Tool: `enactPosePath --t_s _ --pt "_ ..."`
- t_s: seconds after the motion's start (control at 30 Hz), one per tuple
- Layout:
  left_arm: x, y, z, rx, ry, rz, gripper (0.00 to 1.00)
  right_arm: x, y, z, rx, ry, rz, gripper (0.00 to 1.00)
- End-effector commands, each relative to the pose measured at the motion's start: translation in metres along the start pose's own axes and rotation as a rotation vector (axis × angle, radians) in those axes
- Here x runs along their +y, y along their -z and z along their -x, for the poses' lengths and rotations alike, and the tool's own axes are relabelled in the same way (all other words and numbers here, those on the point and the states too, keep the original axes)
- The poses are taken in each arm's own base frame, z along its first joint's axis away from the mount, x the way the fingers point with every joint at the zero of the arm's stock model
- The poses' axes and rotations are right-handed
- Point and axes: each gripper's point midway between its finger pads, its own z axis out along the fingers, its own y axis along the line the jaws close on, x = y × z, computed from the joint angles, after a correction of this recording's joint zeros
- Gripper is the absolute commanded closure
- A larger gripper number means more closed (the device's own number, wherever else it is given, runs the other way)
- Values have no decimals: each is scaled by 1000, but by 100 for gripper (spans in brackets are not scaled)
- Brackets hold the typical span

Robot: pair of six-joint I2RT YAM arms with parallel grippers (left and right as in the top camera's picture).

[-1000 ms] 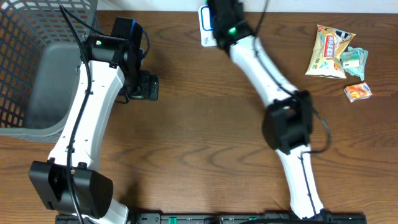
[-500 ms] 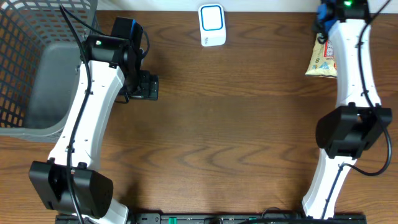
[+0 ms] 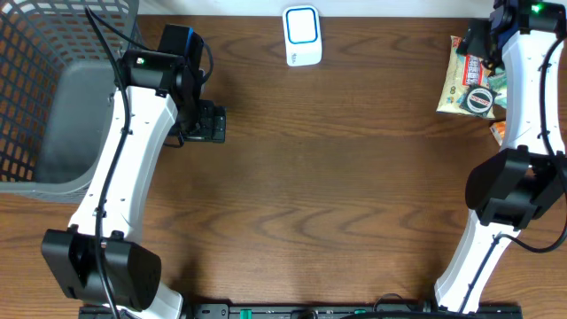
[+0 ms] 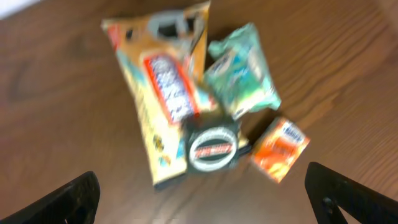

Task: Scan the item barcode
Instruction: 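Carry the Zam-Buk tin right to the item pile with the right gripper, then open the right gripper to drop the tin onto the snack packet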

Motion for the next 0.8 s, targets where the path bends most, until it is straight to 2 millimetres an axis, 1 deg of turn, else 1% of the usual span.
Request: enactPosePath --t_s 0.0,0.07,0.17,0.23,0.4,0.43,0.53,0.57,0.6,0.63,0.67,0.7,0.77 --pt "4 -2 0 4 12 17 2 17 12 -17 68 19 101 1" --pt "4 -2 0 4 12 17 2 22 27 -24 91 22 150 1" --pt "4 -2 0 4 12 17 3 24 63 -34 111 -5 204 1" --pt "4 -2 0 4 12 17 2 22 90 -45 130 -27 226 1" --pt "4 -2 0 4 12 17 2 26 158 -83 189 4 318 1" --pt "4 -2 0 4 12 17 2 27 174 -94 198 25 333 1" --pt "4 -2 0 4 12 17 2 30 212 -117 190 90 362 1" --pt "4 -2 0 4 12 17 2 35 228 -124 163 137 393 2" --pt "4 -2 0 4 12 17 2 36 235 -127 151 149 401 2" --pt "4 -2 0 4 12 17 2 37 248 -133 122 176 408 2" --pt "4 -2 0 4 12 17 2 37 257 -139 103 197 414 2" --pt "4 -2 0 4 12 17 2 36 268 -147 80 221 420 1" --pt "4 -2 0 4 12 17 2 31 283 -163 54 250 423 1"
